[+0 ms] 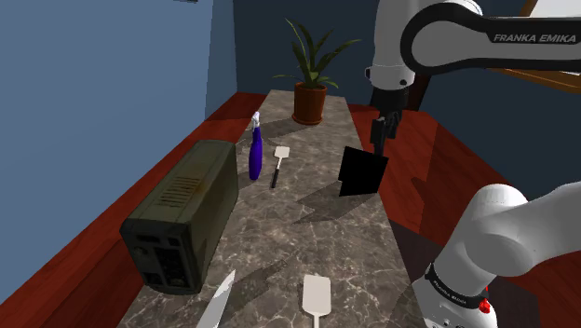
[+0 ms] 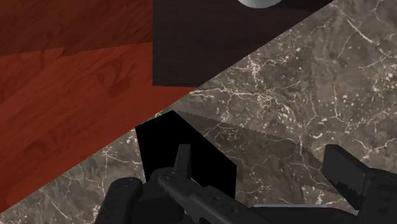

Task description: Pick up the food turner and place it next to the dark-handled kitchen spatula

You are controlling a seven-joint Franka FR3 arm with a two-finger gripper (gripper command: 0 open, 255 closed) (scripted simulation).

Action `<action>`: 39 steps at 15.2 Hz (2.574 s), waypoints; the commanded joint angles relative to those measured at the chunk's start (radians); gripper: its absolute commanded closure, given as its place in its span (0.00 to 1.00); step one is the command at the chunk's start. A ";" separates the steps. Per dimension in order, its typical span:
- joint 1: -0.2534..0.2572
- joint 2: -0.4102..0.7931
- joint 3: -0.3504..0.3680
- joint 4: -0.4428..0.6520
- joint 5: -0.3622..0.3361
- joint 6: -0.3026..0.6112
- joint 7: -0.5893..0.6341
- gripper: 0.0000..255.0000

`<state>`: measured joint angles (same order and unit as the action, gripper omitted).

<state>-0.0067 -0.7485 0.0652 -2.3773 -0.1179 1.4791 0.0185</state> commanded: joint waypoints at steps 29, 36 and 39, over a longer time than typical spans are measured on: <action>-0.132 0.989 0.071 0.560 0.117 0.512 0.825 0.00; -0.139 1.159 0.042 0.714 0.130 0.553 0.920 0.00; -0.138 1.173 0.042 0.693 0.129 0.588 0.921 0.00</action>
<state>-0.1445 0.4172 0.1072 -1.6771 0.0114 2.0521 0.9390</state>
